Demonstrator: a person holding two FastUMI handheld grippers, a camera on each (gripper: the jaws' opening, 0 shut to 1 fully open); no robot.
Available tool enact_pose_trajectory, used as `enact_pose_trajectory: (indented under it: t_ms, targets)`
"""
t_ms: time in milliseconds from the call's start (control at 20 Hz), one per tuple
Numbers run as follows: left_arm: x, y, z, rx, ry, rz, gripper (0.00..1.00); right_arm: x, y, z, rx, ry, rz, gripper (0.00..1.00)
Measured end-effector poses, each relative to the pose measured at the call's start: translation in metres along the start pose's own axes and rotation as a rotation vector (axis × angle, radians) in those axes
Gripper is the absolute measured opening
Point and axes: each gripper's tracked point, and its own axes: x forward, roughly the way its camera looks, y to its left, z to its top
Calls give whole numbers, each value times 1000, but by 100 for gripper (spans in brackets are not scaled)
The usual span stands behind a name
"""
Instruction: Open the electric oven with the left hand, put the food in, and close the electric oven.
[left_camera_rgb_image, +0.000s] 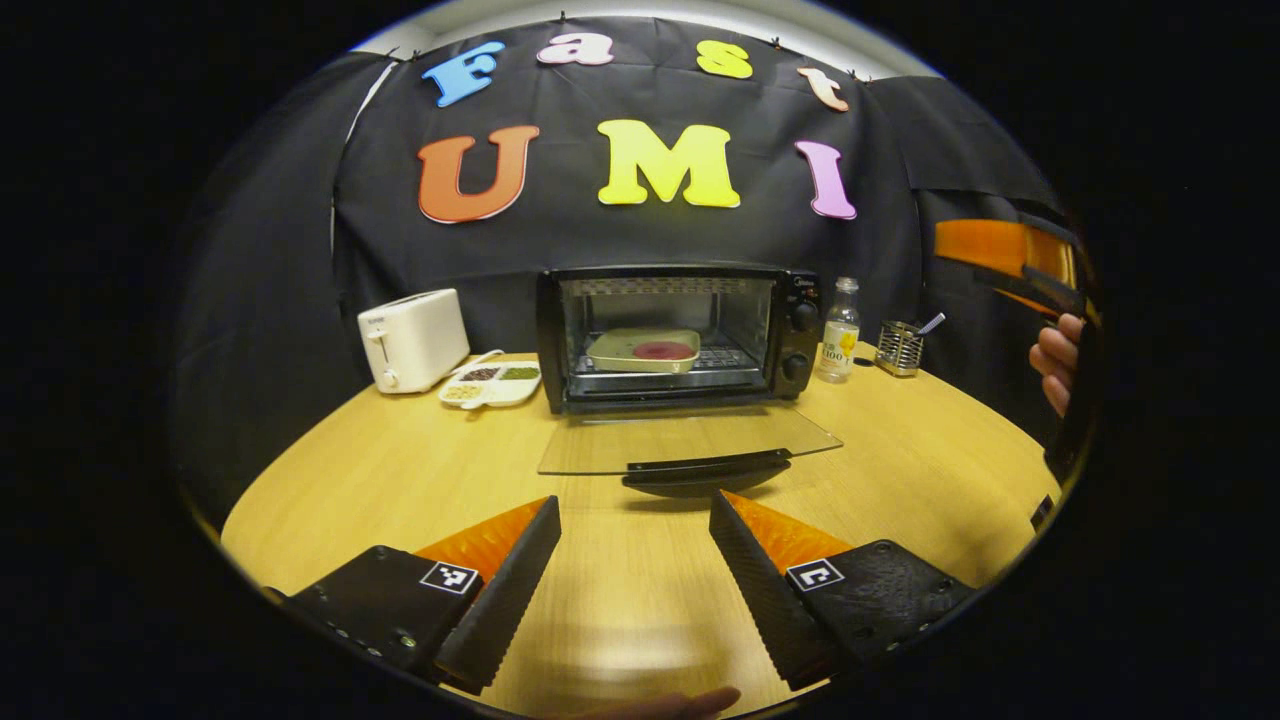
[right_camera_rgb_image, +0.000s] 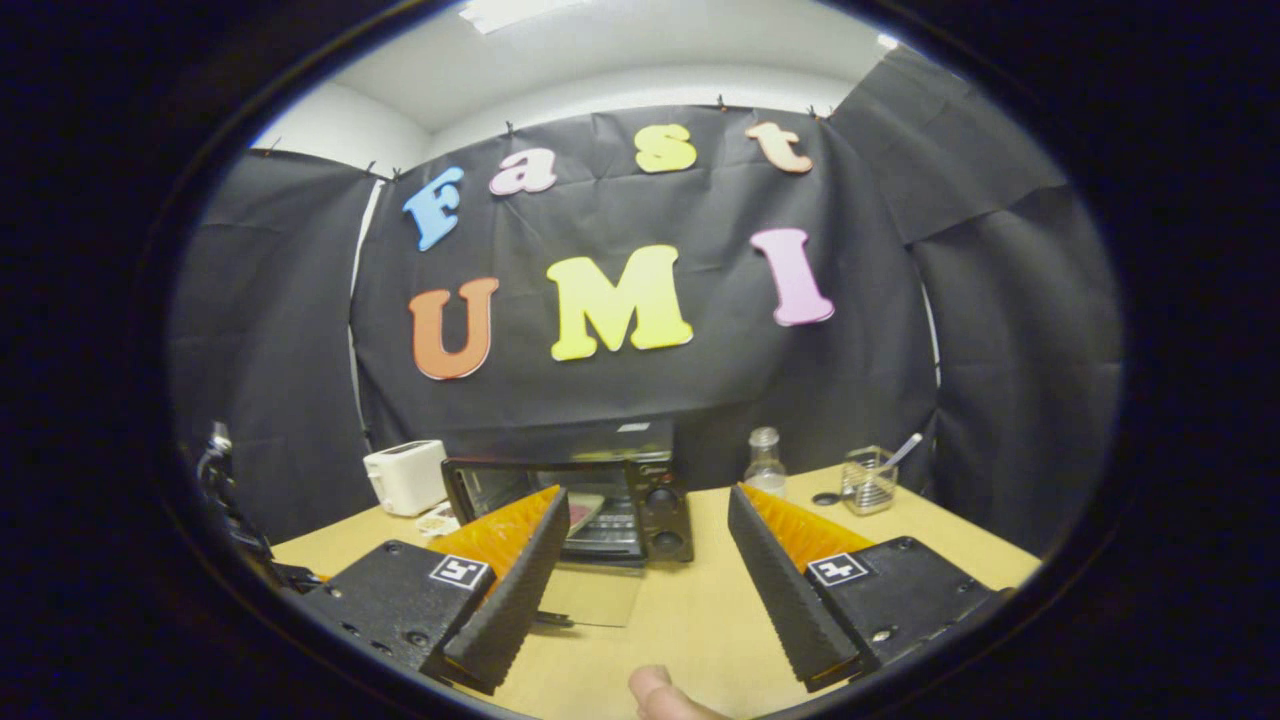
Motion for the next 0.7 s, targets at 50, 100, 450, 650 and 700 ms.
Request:
enact_pose_trajectory:
  t_ms: [50, 100, 450, 650, 700]
  targets:
    - [5, -7, -4, -5, 19, -14, 96, -10, -11, 9, -4, -11, -14, 95]
    - [12, -13, -8, -12, 34, -24, 96, -21, -21, 16, 0, -17, -31, 100]
    - [48, -47, -18, 16, 97, -71, 96, -74, -84, 43, 6, -55, -129, 96]
    - [65, -53, -34, 63, 176, -78, 96, -93, -102, 49, 24, -56, -165, 96]
    - [69, -53, -35, 58, 179, -67, 96, -95, -98, 47, 26, -48, -154, 96]
